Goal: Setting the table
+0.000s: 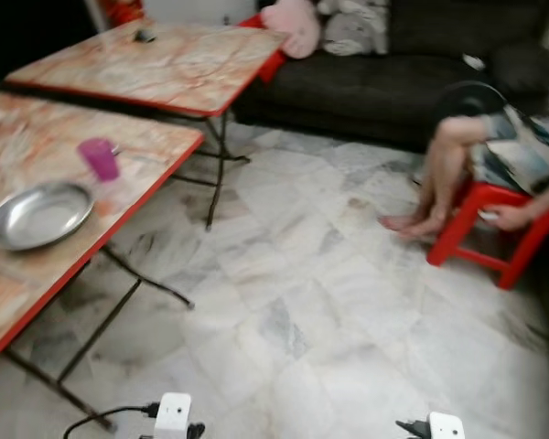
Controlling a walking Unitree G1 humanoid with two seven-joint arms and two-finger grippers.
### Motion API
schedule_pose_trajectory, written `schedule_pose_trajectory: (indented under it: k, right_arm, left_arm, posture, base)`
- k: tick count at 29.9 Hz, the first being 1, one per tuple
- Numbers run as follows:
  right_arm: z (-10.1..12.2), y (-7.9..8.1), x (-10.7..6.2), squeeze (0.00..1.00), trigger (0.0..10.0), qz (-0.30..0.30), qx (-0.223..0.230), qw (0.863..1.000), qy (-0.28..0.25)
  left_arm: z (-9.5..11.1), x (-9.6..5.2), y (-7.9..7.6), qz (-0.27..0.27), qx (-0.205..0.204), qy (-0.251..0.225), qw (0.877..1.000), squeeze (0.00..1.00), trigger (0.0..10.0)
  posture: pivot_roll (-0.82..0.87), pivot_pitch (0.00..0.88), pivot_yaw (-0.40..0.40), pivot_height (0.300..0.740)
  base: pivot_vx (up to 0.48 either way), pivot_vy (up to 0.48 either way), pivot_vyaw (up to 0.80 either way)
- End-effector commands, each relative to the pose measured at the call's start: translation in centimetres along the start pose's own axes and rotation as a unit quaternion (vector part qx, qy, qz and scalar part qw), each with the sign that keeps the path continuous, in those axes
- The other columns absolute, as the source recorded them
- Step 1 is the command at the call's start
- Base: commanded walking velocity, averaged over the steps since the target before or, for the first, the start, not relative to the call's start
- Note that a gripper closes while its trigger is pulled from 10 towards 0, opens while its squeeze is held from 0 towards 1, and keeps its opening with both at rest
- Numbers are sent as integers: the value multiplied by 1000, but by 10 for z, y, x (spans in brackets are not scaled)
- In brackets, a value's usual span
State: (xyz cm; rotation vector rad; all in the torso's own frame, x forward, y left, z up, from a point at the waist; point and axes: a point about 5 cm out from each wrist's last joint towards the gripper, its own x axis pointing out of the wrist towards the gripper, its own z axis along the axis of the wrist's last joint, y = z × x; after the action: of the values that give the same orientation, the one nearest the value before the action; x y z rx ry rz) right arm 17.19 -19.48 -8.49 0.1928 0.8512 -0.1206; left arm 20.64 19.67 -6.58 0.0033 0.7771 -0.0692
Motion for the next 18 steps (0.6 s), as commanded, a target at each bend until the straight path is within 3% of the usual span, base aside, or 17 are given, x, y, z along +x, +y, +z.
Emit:
schedule_pose_trajectory:
  k: [1, 18]
  right_arm:
    - [-3, -5, -1, 0, 10000, -5, -4, 1000, 6]
    - [-3, -4, -1, 0, 10000, -3, -4, 1000, 6]
  left_arm:
    - [-8, -2, -2, -2, -1, 13, 1000, 0, 10000]
    - [-10, -2, -2, -2, 5, 20, 1000, 0, 10000]
  posture:
    - [-29, 116, -14, 740]
    - [-29, 118, -13, 740]
  base:
    - [0, 0, 800]
    - [0, 0, 800]
